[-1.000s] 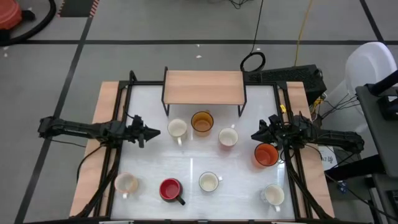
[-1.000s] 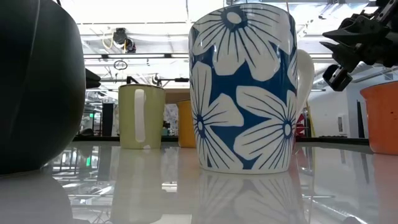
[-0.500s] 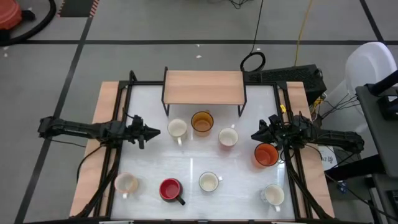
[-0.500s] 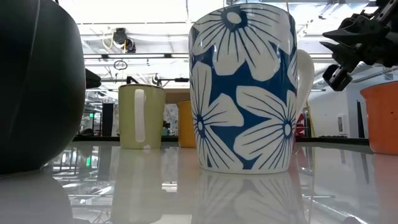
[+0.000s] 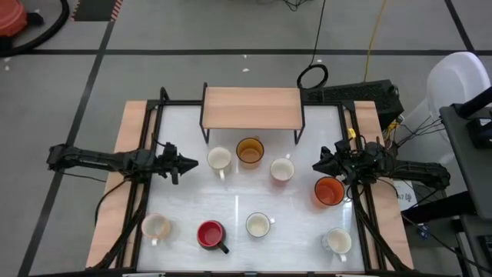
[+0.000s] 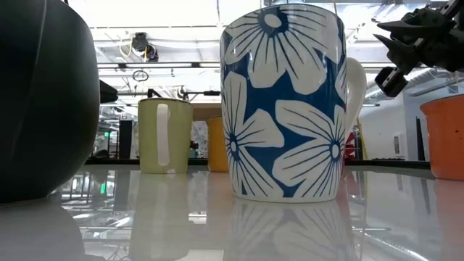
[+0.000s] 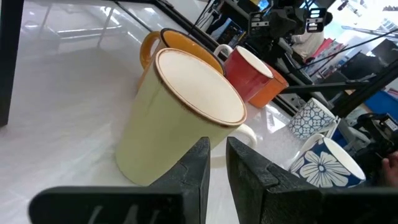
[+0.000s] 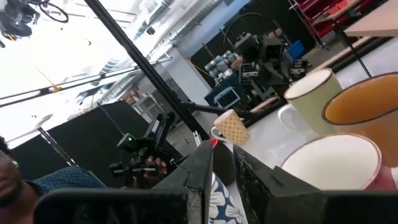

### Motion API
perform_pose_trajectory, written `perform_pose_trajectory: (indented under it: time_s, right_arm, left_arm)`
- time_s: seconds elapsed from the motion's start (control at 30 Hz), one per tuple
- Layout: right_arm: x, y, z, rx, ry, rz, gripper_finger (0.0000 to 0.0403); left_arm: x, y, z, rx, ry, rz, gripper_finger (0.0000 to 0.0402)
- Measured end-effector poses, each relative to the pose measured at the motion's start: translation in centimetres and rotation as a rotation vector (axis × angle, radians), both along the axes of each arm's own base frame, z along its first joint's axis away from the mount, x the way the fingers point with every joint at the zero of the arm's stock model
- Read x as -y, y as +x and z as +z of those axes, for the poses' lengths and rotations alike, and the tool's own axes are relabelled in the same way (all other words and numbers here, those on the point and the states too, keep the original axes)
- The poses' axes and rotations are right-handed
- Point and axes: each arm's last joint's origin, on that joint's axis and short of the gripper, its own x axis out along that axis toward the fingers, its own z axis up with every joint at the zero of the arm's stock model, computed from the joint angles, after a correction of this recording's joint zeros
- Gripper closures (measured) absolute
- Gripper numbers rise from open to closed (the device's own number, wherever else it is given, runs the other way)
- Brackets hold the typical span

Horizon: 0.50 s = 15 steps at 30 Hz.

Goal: Place coffee mugs
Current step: Put the orange mug on the shelf

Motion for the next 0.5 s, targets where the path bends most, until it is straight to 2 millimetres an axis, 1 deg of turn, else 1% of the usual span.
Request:
perform_pose_trajectory:
  time_s: [0.1,0.23,0.3,0.4,0.5]
  right_arm:
    - [0.0,0.0,0.1,0.004,0.026,0.006,0.0353]
    - [0.0,0.0,0.2,-0.002,0.105,0.023,0.0353]
    - [0.0,-0.1,0.6,0.034,0.124,0.03,0.0353]
    - [-0.1,-0.4,1.6,0.147,0.081,0.028,0.0353]
    - [0.0,-1.1,3.1,0.343,0.007,-0.024,0.0353]
  left_arm:
    - [0.0,0.0,0.0,0.0,-0.001,0.0,0.0344]
    - [0.0,0.0,0.0,0.0,0.0,0.0,0.0344]
    - [0.0,0.0,0.0,0.0,0.0,0.0,0.0344]
    - [0.0,0.0,0.0,0.0,0.0,0.0,0.0344]
    - [0.0,0.0,0.0,0.0,0.0,0.0,0.0344]
